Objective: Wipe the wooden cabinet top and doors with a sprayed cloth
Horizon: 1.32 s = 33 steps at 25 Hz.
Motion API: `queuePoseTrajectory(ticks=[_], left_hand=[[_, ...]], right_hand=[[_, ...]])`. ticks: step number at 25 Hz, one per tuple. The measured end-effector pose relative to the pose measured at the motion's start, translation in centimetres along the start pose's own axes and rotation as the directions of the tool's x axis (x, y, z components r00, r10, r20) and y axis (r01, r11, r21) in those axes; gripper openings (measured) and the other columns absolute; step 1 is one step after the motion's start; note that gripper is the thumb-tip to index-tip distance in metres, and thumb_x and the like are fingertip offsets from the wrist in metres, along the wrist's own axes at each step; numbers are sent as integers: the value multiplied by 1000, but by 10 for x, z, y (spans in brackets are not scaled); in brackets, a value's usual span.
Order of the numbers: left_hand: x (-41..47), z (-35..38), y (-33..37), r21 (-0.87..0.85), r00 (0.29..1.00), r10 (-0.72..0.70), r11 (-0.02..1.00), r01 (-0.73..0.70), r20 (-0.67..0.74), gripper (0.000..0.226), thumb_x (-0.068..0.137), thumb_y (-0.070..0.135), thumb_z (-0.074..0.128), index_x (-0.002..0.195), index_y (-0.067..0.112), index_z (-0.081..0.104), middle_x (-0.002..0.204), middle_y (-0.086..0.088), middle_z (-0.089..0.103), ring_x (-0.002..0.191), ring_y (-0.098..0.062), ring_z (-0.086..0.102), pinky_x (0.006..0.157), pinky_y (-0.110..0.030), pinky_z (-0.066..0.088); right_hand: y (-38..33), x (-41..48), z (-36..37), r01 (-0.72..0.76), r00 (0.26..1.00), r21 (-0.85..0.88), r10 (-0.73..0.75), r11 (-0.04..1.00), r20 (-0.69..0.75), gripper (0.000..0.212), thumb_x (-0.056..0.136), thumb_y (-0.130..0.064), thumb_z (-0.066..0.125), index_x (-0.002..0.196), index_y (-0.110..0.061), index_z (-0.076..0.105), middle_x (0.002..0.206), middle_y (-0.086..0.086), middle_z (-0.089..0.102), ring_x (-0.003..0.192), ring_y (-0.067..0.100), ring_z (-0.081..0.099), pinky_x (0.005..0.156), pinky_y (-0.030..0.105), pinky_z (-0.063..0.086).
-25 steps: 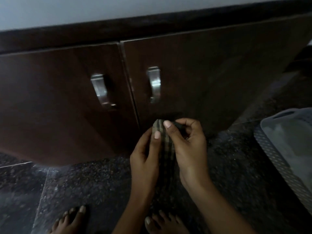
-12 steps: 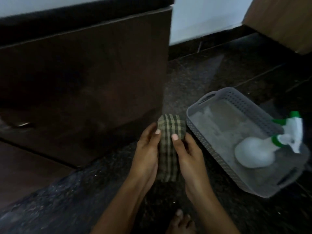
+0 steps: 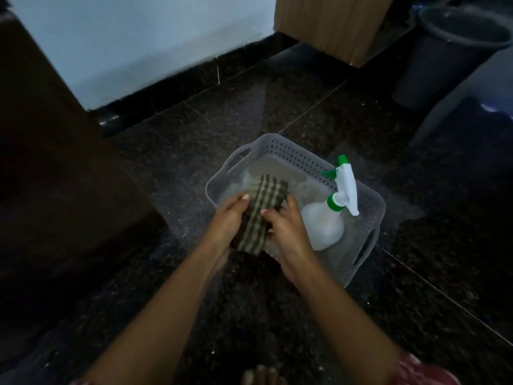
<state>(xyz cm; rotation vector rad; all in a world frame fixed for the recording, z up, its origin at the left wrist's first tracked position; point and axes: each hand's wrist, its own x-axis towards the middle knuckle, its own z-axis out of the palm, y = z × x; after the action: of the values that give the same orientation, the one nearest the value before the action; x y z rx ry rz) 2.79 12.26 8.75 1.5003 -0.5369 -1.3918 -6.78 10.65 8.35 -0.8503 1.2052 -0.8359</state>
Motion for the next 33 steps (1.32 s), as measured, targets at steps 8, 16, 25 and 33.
queuePoseTrajectory(ticks=[8, 16, 25, 33], left_hand=[[91, 36, -9, 369, 996, 91, 926, -77, -19, 29, 97, 11, 45, 124, 3, 51, 125, -16, 58, 111, -27, 56, 87, -31, 45], [128, 38, -38, 538, 985, 134, 825, -173, 111, 41, 95, -3, 39, 134, 7, 46, 138, -16, 51, 125, -28, 50, 102, -30, 42], [139, 32, -43, 855, 942, 187, 399, -331, 278, 56, 89, 4, 49, 143, 7, 34, 148, -18, 36, 134, -31, 38, 112, -29, 25], [124, 3, -10, 942, 911, 254, 0, -336, 325, 55, 99, 19, 36, 150, 16, 15, 161, -3, 3, 148, -24, 7, 118, -40, 16]], right_hand=[[14, 75, -17, -71, 987, -260, 30, 963, -157, 67, 90, -8, 51, 148, -15, 18, 145, 11, 44, 127, 31, 48, 106, 49, 42], [19, 97, -18, -251, 946, -445, 121, 859, -300, 54, 98, -14, 37, 146, -2, 13, 149, 23, 28, 132, 36, 36, 105, 38, 34], [28, 93, -17, -205, 969, -771, 14, 604, -247, 46, 103, -27, 15, 144, -6, 21, 148, 20, 34, 129, 35, 42, 106, 40, 35], [19, 77, -3, 3, 999, -990, -46, 143, -4, 54, 95, -16, 44, 143, -3, 23, 145, 22, 29, 124, 40, 43, 98, 44, 40]])
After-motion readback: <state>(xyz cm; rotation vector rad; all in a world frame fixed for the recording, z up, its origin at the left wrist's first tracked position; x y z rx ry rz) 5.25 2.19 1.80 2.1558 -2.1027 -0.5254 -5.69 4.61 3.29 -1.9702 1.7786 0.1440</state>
